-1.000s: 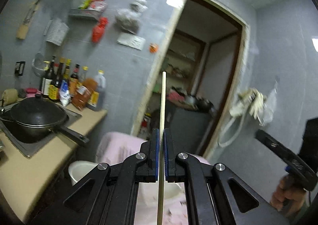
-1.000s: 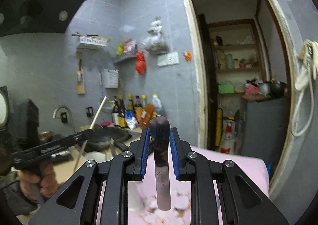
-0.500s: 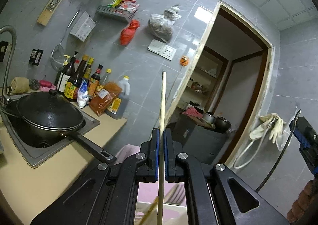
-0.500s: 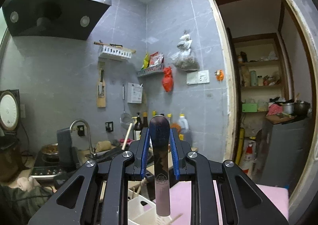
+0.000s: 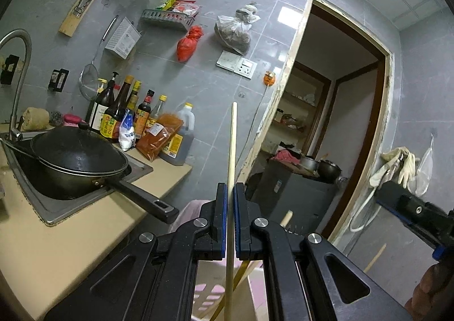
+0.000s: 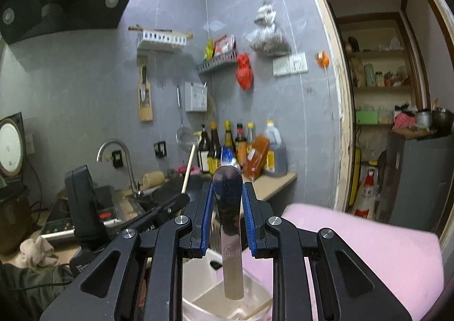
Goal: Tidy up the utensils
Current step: 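Lower the chopstick into the caddy and open the left tool while the right tool releases the spoon there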
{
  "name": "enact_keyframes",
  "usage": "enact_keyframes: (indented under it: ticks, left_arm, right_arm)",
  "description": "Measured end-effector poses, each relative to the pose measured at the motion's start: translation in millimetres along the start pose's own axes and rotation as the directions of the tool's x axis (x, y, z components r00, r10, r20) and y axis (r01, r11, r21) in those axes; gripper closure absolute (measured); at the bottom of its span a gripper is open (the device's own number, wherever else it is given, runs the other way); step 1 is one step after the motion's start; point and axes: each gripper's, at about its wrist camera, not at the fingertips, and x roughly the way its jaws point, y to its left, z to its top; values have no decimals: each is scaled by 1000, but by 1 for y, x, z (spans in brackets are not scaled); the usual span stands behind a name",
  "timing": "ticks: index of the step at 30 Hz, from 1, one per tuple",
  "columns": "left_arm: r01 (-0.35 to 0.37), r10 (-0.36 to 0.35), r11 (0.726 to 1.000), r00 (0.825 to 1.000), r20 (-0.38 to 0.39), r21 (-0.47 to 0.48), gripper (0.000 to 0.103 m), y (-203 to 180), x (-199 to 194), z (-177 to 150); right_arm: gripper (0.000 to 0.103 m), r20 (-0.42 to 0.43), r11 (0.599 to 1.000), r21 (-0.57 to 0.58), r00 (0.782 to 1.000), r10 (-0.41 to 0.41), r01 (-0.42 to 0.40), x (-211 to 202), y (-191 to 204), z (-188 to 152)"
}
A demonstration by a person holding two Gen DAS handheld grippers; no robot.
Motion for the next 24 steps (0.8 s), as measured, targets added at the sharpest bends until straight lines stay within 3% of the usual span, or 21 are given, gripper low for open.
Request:
enact_keyframes:
  ticks: [6,11,13,15,18,21,24]
  left_arm:
    - [7,-7,1000,1000,-5,26,100,-3,-5,-13]
    - [13,-10,998,998,-57,61,100,-5,-8,-22]
    - [17,-12,997,997,-73,70,99,-5,-10,-24]
    - [26,-20,997,997,-78,75,99,-6,-15,-26]
    - [43,-38,998,996,-86,54,92,-4,-21,-28]
    - [54,-52,998,995,-85,21,76,-3,-26,-28]
    - [60,-61,998,994,-86,-13,67,0,-30,-26]
  right_arm:
    - [84,-74,1000,-15,997,2,-3,10,3,-19]
    - [83,-132,1000,-15,991,4,-6,15,4,-34]
    - [74,-141,1000,-13,990,8,-10,16,4,-36]
    - [71,-143,1000,-16,990,12,-14,15,5,-37]
    - [71,-151,1000,-28,989,9,-13,15,6,-37]
    - [70,-156,999,-34,988,4,-10,17,6,-35]
    - [61,-160,999,-39,987,-3,-3,19,5,-35]
